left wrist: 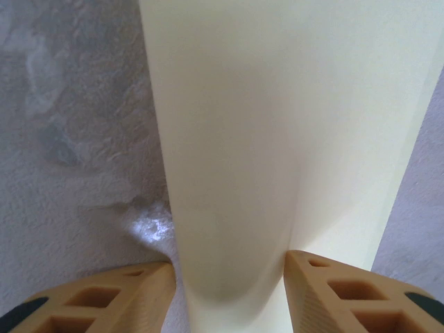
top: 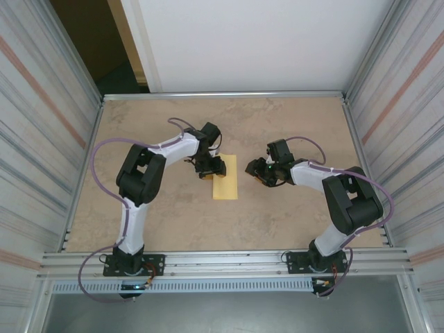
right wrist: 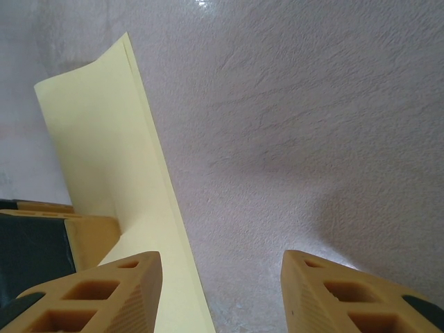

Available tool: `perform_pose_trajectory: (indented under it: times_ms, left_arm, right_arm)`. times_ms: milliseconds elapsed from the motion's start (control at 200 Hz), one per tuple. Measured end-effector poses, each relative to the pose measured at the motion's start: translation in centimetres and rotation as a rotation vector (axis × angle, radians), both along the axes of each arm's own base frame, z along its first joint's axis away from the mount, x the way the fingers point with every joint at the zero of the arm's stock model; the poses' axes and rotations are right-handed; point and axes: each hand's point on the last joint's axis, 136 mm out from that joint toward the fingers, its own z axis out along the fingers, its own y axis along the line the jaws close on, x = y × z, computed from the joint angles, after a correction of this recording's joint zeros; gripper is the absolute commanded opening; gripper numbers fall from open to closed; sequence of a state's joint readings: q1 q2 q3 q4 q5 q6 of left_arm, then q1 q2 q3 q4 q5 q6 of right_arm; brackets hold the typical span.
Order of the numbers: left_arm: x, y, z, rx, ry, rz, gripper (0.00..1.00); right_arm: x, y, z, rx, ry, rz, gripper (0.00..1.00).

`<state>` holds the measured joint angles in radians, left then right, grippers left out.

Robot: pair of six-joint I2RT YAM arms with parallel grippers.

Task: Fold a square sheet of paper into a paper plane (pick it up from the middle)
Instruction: First fold in half a square sheet of paper at the center of the table, then hold the square sheet of paper at the center of the table.

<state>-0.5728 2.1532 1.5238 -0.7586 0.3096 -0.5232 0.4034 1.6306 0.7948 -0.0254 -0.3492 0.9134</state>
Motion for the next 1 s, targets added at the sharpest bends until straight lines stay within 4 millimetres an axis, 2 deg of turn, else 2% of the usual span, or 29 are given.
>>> perform_pose_trajectory:
  times_ms: [1002]
  left_arm:
    - [-0.07,-0.16,-0.17,0.011,0.036,-0.007,0.55]
  right_arm:
    - [-0.12,0.29,-0.08,0.009,0.004,0.01,0.48]
